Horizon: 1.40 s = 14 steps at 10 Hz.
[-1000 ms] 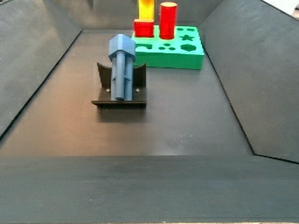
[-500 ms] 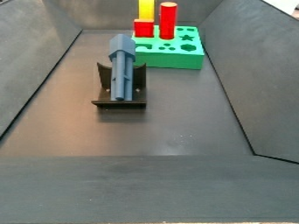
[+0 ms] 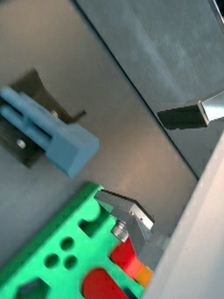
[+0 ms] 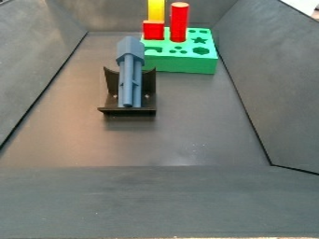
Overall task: Pick up the 3 prong object. Move up. Rotate the 3 prong object. Place the 3 prong object on the fixture. Regrasp the 3 prong object. Move to above the board. Insert the 3 prong object.
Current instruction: Regrasp the 3 prong object.
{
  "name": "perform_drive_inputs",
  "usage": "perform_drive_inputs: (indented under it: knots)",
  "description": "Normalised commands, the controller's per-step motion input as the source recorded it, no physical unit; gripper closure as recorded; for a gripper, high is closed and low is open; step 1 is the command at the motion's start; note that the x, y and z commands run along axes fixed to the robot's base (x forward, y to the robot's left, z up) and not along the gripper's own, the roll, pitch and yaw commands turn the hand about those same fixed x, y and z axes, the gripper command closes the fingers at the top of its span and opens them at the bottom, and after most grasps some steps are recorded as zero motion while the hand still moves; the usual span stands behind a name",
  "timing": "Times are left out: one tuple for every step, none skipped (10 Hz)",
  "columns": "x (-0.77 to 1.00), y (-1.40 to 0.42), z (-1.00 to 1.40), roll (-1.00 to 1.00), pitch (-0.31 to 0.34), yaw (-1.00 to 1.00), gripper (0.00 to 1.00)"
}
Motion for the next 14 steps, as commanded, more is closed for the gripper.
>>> perform_drive_inputs:
  knots:
    - [0.06,-0.03,-0.01,1.00,0.069,0.05,0.00]
    - [0.07,-0.03,-0.01,1.00,0.075,0.05,0.00]
    - [0.09,-0.04,-0.02,1.00,0.097,0.06,0.00]
    - [0.10,-0.04,-0.02,1.00,0.113,0.06,0.00]
    - [0.12,-0.04,-0.01,1.00,0.130,0.07,0.00]
    - [0.13,-0.05,-0.01,1.00,0.149,0.08,0.00]
    - [0.16,-0.05,-0.02,1.00,0.173,0.10,0.00]
    - [0.19,-0.05,-0.02,1.00,0.192,0.12,0.00]
    - [0.23,-0.05,-0.02,1.00,0.211,0.14,0.00]
    - [0.27,-0.06,-0.02,1.00,0.235,0.18,0.00]
    - [0.31,-0.06,-0.02,1.00,0.255,0.22,0.00]
    - [0.37,-0.06,-0.02,0.92,0.251,0.28,0.00]
    - [0.42,-0.07,-0.02,0.76,0.217,0.29,0.00]
    - [0.48,-0.07,-0.02,0.61,0.171,0.30,0.00]
